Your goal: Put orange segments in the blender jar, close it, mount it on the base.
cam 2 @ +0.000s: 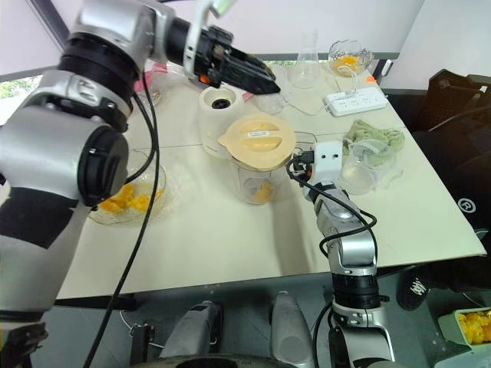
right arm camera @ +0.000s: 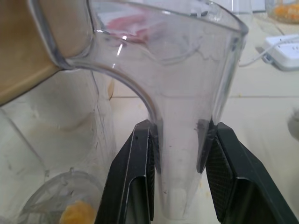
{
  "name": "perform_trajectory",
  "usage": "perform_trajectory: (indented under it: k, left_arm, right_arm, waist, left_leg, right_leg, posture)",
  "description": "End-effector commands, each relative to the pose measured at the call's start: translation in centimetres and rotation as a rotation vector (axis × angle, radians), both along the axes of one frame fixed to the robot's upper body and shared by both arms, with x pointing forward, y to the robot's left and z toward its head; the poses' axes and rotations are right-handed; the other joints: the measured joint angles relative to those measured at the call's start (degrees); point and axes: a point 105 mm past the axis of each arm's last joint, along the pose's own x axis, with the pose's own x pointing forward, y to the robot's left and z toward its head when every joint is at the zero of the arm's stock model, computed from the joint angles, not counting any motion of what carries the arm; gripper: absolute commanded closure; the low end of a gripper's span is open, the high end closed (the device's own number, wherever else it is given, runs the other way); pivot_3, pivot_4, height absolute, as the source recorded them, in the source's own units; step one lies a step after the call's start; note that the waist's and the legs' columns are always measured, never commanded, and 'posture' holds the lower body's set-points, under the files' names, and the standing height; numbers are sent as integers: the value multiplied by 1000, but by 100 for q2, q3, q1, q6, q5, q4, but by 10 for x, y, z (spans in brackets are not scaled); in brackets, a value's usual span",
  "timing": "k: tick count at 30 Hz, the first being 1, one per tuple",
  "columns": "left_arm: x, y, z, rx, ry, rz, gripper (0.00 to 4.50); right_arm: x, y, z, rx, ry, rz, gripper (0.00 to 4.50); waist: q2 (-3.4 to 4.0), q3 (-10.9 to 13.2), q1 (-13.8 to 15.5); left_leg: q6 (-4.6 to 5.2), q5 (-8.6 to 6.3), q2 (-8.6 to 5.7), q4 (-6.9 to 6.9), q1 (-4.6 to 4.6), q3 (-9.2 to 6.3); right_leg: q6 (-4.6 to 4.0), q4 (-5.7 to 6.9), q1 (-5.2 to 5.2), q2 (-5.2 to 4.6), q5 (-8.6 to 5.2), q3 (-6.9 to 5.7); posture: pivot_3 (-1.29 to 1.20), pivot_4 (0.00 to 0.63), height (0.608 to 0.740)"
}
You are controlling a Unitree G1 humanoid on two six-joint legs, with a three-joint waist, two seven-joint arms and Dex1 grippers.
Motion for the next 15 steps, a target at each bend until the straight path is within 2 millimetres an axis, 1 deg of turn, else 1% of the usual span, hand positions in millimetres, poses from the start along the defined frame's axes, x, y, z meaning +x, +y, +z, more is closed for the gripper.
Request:
perform_trajectory:
  k: [1, 2, 4, 6, 7, 10, 12, 13, 14, 15]
  left_arm:
    - [-5, 14, -9, -46, 75, -2, 894]
    - [-5, 21, -16, -50, 87, 10, 894]
    - [-9, 32, -28, -49, 57, 19, 894]
    - [-11, 44, -38, -91, 78, 86, 894]
    - [-13, 49, -45, -99, 58, 116, 894]
    - [-18, 60, -58, -130, 58, 201, 894]
    - [-20, 63, -61, -148, 66, 238, 863]
    - [-21, 64, -61, -160, 72, 253, 863]
    - [-21, 65, -61, -174, 85, 272, 863]
    - [-21, 66, -61, -184, 96, 285, 863]
  right_arm:
    - [7, 1, 30, 6, -134, -18, 3585]
    - [10, 0, 30, -2, -136, -29, 3585]
    - [13, 0, 30, -7, -141, -36, 3585]
    - [16, 2, 31, 1, -156, -36, 3585]
    - [17, 3, 32, 12, -163, -35, 3585]
    - [19, 7, 29, 11, -158, -20, 3585]
    - [19, 8, 27, 1, -151, -8, 2523]
    - [19, 8, 26, -2, -149, -5, 2232]
    - [19, 8, 25, 0, -139, -2, 1766]
    - [20, 8, 24, 2, -133, 0, 1172]
  waist:
    - [4, 2, -2]
    - [6, 3, -10]
    - [8, 7, -13]
    - [7, 9, -9]
    - [8, 9, -4]
    - [7, 9, 12]
    - [8, 9, 21]
    - [8, 9, 23]
    - [8, 9, 30]
    - [8, 9, 23]
  left_leg:
    - [0, 0, 0, 0, 0, 0]
    - [0, 0, 0, 1, 1, 0]
    - [-5, 3, 0, 3, 3, 1]
    - [-10, 6, 1, 4, 0, -1]
    - [-11, 7, 2, 4, -1, 1]
    - [-17, 10, 2, 4, -7, 0]
    - [-18, 10, 1, 6, -8, 1]
    - [-18, 11, 0, 7, -8, 2]
    - [-19, 11, 0, 8, -8, 1]
    - [-21, 12, -1, 10, -7, 1]
  right_leg:
    - [0, 2, 0, 0, 0, 1]
    - [-1, 6, 0, 0, 0, 2]
    - [-2, 15, -1, 0, 1, 6]
    - [-5, 20, -8, 2, 3, 7]
    - [-7, 21, -12, 2, 4, 9]
    - [-9, 20, -18, 1, 5, 12]
    - [-9, 19, -18, 1, 6, 12]
    - [-9, 20, -17, 0, 6, 13]
    - [-10, 20, -16, 0, 6, 13]
    - [-11, 20, -15, 0, 7, 13]
  posture:
    - [0, 150, 740]
    - [0, 150, 740]
    - [0, 150, 740]
    - [0, 150, 740]
    - [0, 150, 740]
    - [0, 150, 740]
    - [0, 150, 740]
    - [0, 150, 740]
    - [0, 150, 740]
    - [0, 150, 740]
